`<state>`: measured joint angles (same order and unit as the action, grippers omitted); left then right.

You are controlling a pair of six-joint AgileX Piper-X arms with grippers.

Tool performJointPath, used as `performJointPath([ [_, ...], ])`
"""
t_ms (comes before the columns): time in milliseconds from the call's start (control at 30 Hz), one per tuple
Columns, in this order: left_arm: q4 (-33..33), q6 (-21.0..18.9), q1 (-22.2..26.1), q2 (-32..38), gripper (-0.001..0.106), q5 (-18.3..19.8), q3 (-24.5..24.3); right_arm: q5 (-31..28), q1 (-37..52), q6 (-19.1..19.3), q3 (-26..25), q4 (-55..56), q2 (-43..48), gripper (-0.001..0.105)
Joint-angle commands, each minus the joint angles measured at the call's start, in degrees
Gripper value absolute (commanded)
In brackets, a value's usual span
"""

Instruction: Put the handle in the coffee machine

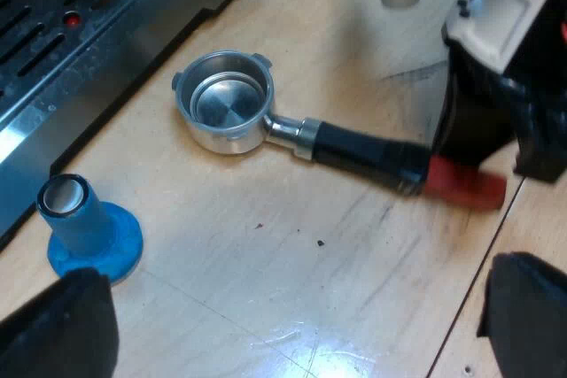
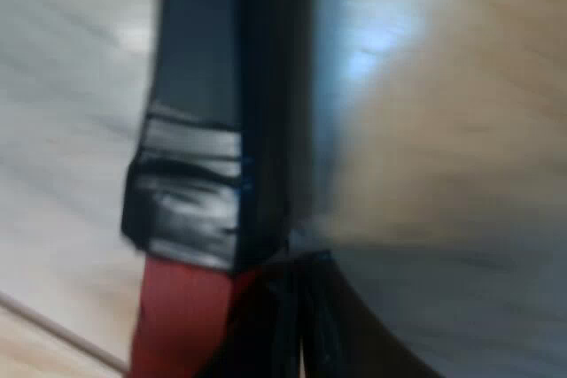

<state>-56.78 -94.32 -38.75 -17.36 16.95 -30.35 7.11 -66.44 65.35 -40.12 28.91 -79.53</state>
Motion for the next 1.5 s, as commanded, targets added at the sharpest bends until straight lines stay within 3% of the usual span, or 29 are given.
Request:
performJointPath([
  [33, -0.63, -0.32, -0.22, -0.03, 0.085, -0.98, -0.14, 4.32, -2.32, -1.49, -0.55, -4.00, -3.11, 0.000],
  [100, -3.17, -0.32, -0.22, -0.03, 0.085, -2.30, -0.83, 4.32, -3.48, -3.34, -1.92, -6.74, -5.21, 0.000],
  [300, -7.30, -0.05, -0.22, -0.03, 0.085, -8.72, -3.20, 4.35, -3.76, -3.83, -6.24, -12.31, -11.01, 0.000],
  [467, -8.36, -0.05, -0.22, -0.03, 0.085, -8.73, -5.43, 5.35, -3.76, -3.83, -9.39, -15.05, -14.02, 0.000],
  [600, -9.35, -0.05, -0.22, -0.03, 0.085, -8.73, -6.67, 6.07, -3.76, -3.83, -14.93, -16.73, -19.22, 0.000],
  [667, -9.34, -0.05, -0.22, -0.03, 0.085, -8.73, -6.93, 4.76, -3.76, -3.83, -20.46, -17.28, -23.64, 0.000],
  [833, -9.34, -0.05, -0.22, -0.03, 0.085, -8.73, -7.82, 3.21, -3.76, -3.47, -24.46, -21.33, -25.33, 0.000],
  [967, -9.34, -0.05, -0.22, -0.03, 0.085, -8.73, -7.84, 1.82, -3.76, -3.48, -24.98, -18.39, -24.58, 0.000],
  [1233, -9.34, -0.05, -0.22, -0.03, 0.085, -8.63, -7.84, -7.62, -3.76, -3.66, -25.04, -0.13, -19.92, 0.000],
  [1300, -9.34, -0.05, -0.22, -0.03, 0.085, -8.63, -7.84, -9.08, -3.76, -3.66, -25.04, 3.08, -18.47, 0.006],
  [1333, -9.34, -0.05, -0.22, -0.03, 0.085, -8.63, -7.84, -10.49, -3.76, -3.42, -25.04, 5.23, -16.64, 0.015],
  [1367, -9.34, -0.05, -0.22, -0.03, 0.085, -8.63, -7.84, -11.45, -3.76, -2.48, -25.04, 8.53, -13.53, 0.036],
  [1400, -9.34, -0.05, -0.22, -0.03, 0.085, -8.63, -7.84, -11.44, -3.76, -2.17, -25.04, 9.82, -11.75, 0.048],
  [1500, -9.34, -0.05, -0.22, -0.03, 0.085, -8.63, -7.84, -11.62, -3.51, -0.05, -25.04, 11.96, -7.87, 0.068],
])
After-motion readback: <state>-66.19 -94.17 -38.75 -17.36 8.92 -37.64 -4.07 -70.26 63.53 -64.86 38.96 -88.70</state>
